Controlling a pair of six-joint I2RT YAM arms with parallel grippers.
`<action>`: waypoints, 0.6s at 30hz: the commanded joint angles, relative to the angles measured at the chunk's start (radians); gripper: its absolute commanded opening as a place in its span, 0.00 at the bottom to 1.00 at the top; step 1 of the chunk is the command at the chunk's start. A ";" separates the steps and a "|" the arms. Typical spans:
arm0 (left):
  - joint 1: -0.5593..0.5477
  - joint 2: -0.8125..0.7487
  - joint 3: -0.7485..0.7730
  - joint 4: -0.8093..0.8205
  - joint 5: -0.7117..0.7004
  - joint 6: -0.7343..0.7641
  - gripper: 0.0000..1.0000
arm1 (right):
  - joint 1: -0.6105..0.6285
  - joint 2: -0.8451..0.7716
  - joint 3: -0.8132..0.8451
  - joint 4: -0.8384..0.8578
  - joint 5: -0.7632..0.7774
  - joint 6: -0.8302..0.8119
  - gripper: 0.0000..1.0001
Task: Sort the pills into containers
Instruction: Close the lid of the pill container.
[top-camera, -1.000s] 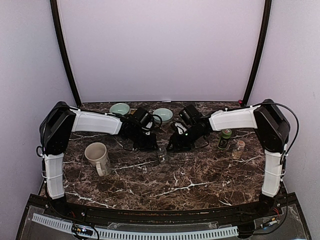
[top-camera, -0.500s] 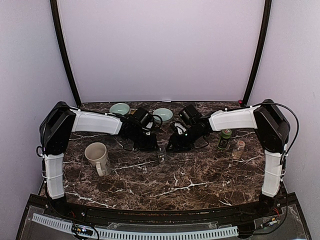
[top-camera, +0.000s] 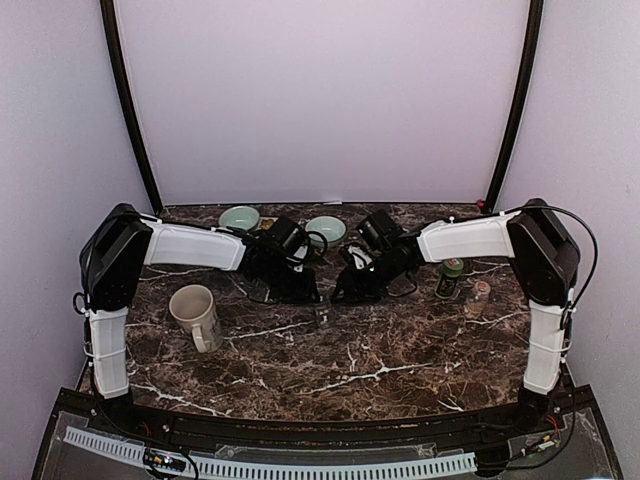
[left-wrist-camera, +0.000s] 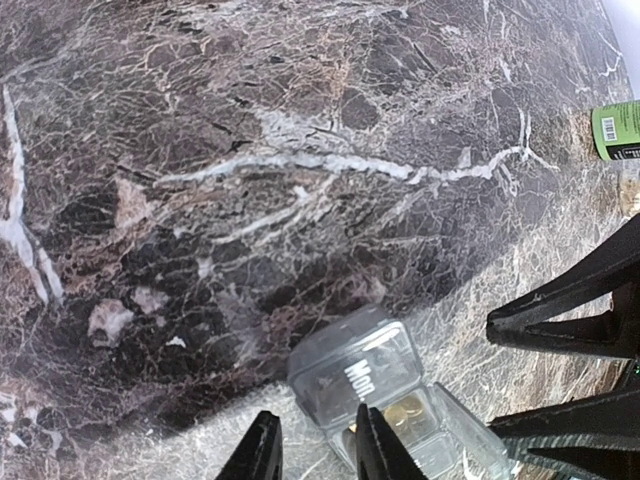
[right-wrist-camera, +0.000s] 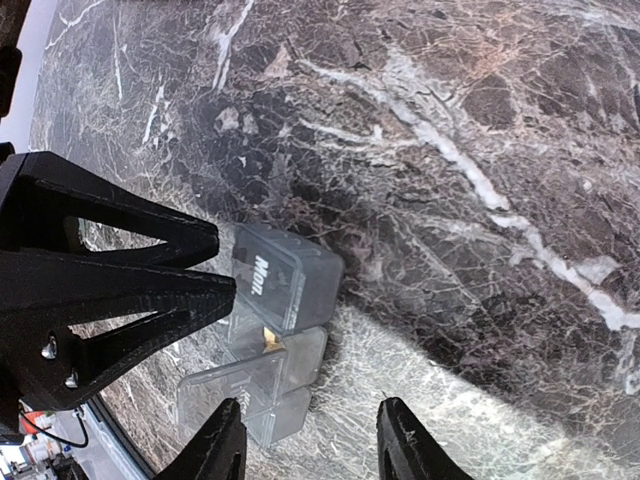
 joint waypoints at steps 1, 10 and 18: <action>-0.007 0.008 0.014 -0.005 0.009 -0.003 0.29 | 0.014 -0.007 0.022 0.024 -0.010 0.005 0.46; -0.013 0.017 0.018 0.001 0.016 -0.005 0.29 | 0.017 0.001 0.025 0.022 -0.010 0.003 0.46; -0.016 0.018 0.019 0.001 0.018 -0.006 0.29 | 0.019 0.010 0.025 0.023 -0.010 0.005 0.46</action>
